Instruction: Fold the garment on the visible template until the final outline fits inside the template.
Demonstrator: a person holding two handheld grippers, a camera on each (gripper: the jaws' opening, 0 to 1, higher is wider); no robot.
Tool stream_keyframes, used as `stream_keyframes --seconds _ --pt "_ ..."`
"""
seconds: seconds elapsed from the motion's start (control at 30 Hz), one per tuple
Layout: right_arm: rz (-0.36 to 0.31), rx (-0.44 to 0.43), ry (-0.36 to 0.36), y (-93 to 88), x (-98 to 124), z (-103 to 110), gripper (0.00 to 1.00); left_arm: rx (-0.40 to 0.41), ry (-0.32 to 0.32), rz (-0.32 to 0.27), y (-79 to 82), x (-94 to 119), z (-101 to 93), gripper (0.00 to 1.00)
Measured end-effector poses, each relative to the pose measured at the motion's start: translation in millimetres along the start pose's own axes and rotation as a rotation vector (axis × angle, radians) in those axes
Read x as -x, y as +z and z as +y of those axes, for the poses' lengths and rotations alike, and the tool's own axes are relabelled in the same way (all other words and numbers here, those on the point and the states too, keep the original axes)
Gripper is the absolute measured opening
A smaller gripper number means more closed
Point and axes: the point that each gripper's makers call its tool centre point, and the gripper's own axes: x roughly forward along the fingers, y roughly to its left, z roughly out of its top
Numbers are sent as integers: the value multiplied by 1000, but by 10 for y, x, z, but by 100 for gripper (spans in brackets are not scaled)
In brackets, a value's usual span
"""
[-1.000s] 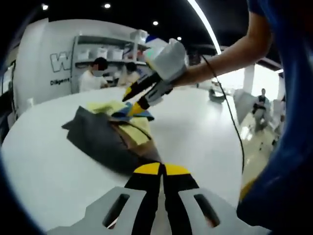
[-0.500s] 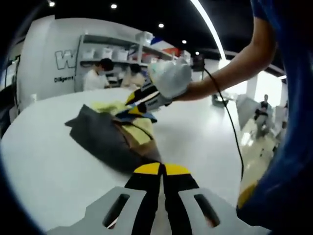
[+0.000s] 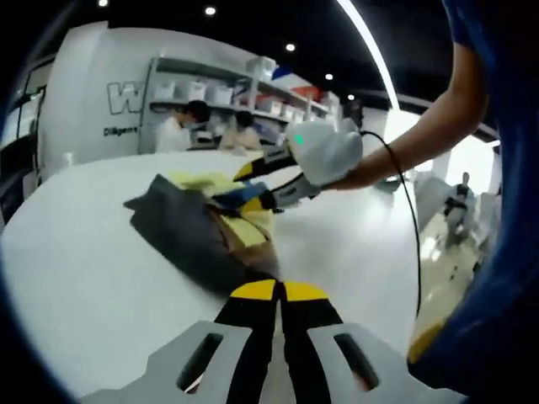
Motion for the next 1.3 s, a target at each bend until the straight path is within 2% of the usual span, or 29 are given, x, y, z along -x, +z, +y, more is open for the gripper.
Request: stream_keyframes --seconds 0.13,0.17,0.3,0.33,0.4,0.47,0.53,0.73,0.8,0.87,0.93,1.17,1.23,1.3 --pt "-8 -21 -64 74 -82 -46 22 7 2 -6 4 6 2 2" --pt "-10 -28 -107 126 -122 -103 22 6 4 -7 1 8 6 2" --pt "11 -14 -138 139 -175 -156 16 9 5 -8 -16 4 16 2" --pt "22 -1 -138 121 -167 -166 15 4 6 -5 -18 6 19 2" --pt "64 37 -137 -50 -58 -188 13 4 7 -8 -8 12 25 2" --pt "98 26 -134 -215 42 -191 5 9 13 -15 -18 20 51 2" --pt "84 24 -118 -186 40 -147 0 16 17 -19 -30 23 68 2" --pt "70 13 -96 -69 -18 -123 0 29 34 -17 -60 28 97 2" --pt "68 -54 -71 -61 11 -107 0 42 45 -29 -52 28 108 2" --pt "57 -76 -68 -41 64 -143 0 54 54 -39 -47 35 124 2" --pt "19 -135 -70 12 199 -240 0 72 74 -48 -47 46 152 2" --pt "-28 -288 -96 160 638 -513 0 85 136 -69 -27 118 256 2" --pt "-36 -324 -107 181 738 -552 0 100 163 -87 -1 147 303 2" --pt "-46 -361 -100 119 786 -546 0 96 177 -89 -5 161 337 2"
